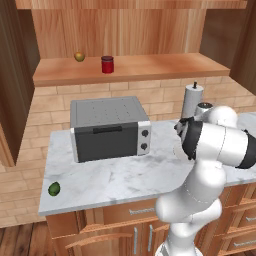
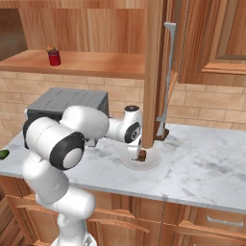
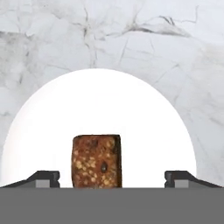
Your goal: Pick the avocado and bread from the counter and place them on the plate. Then pick the jam from the cabinet and place it next to the plate. Lastly close the cabinet door.
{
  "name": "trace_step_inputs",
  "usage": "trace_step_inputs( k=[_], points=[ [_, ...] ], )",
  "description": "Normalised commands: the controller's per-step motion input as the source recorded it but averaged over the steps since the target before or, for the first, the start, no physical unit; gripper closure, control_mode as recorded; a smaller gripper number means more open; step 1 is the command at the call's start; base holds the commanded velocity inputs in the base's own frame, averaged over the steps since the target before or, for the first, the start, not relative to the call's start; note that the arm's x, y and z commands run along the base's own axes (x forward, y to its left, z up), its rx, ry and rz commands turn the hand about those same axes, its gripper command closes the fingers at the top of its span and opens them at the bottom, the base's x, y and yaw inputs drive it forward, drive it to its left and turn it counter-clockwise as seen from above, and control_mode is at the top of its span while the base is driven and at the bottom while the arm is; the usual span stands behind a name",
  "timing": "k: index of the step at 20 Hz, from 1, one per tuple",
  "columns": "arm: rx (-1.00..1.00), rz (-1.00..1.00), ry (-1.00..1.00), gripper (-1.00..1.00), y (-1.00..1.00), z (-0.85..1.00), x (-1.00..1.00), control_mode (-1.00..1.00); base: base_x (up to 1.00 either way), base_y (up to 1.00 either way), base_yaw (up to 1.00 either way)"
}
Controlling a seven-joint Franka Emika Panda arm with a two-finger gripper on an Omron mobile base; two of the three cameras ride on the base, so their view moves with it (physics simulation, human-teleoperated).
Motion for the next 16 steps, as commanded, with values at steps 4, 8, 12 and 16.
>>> trace_step_inputs(
  k=[4, 8, 12, 16],
  points=[
    [0.03, 0.00, -0.11, -1.00, 0.00, 0.51, -0.39, -1.00, 0.00, 0.00, 0.00],
    [0.03, 0.00, -0.13, -1.00, 0.00, 0.51, -0.54, -1.00, 0.00, 0.00, 0.00],
    [0.01, 0.01, -0.16, -1.00, 0.07, 0.56, -0.66, -1.00, 0.00, 0.00, 0.00],
    [0.00, 0.04, -0.15, -1.00, 0.25, 0.55, -0.63, -1.00, 0.00, 0.00, 0.00]
  ],
)
